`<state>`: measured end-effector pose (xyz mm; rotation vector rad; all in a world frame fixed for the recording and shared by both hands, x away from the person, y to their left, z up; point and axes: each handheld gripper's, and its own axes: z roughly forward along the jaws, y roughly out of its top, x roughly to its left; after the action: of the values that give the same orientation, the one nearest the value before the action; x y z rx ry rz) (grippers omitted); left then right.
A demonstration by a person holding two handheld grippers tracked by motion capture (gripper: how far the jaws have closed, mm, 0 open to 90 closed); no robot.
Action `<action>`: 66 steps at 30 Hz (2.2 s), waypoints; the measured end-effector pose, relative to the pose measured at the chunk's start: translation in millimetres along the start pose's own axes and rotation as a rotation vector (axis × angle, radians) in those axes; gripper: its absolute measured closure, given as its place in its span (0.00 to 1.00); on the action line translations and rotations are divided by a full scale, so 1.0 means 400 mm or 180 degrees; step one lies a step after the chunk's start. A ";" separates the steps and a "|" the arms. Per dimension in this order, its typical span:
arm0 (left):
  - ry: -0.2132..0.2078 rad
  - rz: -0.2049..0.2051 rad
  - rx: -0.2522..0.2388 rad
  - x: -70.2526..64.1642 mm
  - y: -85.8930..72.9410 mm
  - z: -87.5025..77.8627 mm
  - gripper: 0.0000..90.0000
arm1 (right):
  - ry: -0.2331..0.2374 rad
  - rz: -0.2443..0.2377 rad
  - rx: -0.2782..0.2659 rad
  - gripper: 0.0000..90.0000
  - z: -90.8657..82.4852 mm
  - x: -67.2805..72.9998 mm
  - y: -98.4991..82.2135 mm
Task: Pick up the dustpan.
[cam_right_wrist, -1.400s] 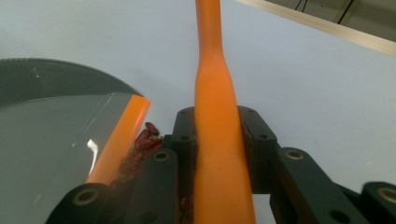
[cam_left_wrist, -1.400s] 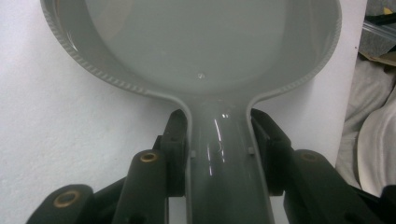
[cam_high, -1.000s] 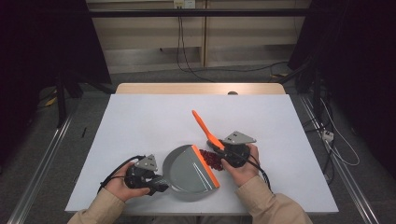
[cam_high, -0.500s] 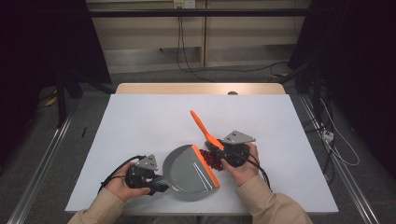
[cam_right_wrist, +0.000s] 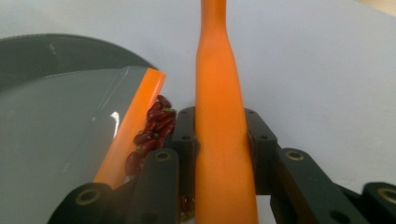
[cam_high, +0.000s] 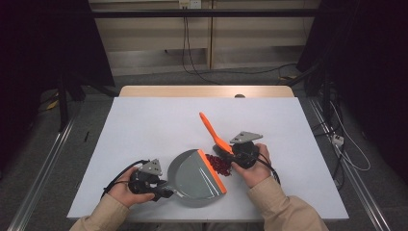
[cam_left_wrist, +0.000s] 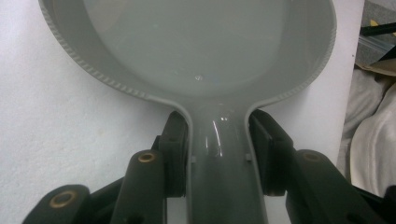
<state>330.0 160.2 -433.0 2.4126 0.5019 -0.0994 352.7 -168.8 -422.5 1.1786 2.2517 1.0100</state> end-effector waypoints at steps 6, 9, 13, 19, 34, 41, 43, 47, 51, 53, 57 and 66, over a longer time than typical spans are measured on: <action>-0.0029 -0.0040 -0.0005 0.000 -0.001 0.001 0.69 | -0.0132 0.0079 -0.0260 0.80 0.002 0.016 -0.022; -0.0033 -0.0048 -0.0006 0.001 0.000 0.001 0.69 | -0.0128 0.0073 -0.0277 0.80 0.010 0.046 -0.021; -0.0035 -0.0054 0.0005 0.002 0.001 0.002 0.69 | -0.0091 0.0143 -0.0304 0.80 0.019 0.069 -0.017; -0.0038 -0.0076 0.0010 0.002 0.003 0.002 0.69 | -0.0099 0.0218 -0.0339 0.79 0.018 0.079 -0.020; 0.0001 -0.0123 0.0040 0.000 0.010 0.006 0.69 | -0.0047 0.0411 -0.0451 0.79 0.028 0.108 -0.020; -0.0004 -0.0120 0.0045 0.002 0.010 0.005 0.70 | -0.0025 0.0415 -0.0493 0.79 0.032 0.126 -0.014; -0.0005 -0.0132 0.0038 0.001 0.010 0.005 0.70 | -0.0002 0.0412 -0.0501 0.79 0.034 0.132 -0.012; -0.0055 -0.0148 0.0009 0.003 0.009 0.006 0.70 | 0.0050 0.0437 -0.0557 0.79 0.034 0.139 -0.005; -0.0054 -0.0152 -0.0007 0.004 0.007 0.007 0.70 | 0.0169 0.0470 -0.0626 0.79 0.029 0.150 0.011; 0.0004 -0.0159 0.0011 0.003 0.008 0.005 0.70 | 0.0203 0.0453 -0.0686 0.79 0.028 0.150 0.019; -0.0003 -0.0153 0.0008 0.004 0.007 0.006 0.70 | 0.0207 0.0502 -0.0786 0.79 0.011 0.131 0.037; -0.0046 -0.0073 0.0032 -0.004 0.003 0.003 0.69 | -0.0113 0.0438 -0.0706 0.79 -0.011 0.071 0.002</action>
<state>329.1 158.0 -432.7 2.4146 0.5237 -0.1294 334.4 -146.9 -419.6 1.2552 1.9930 1.2453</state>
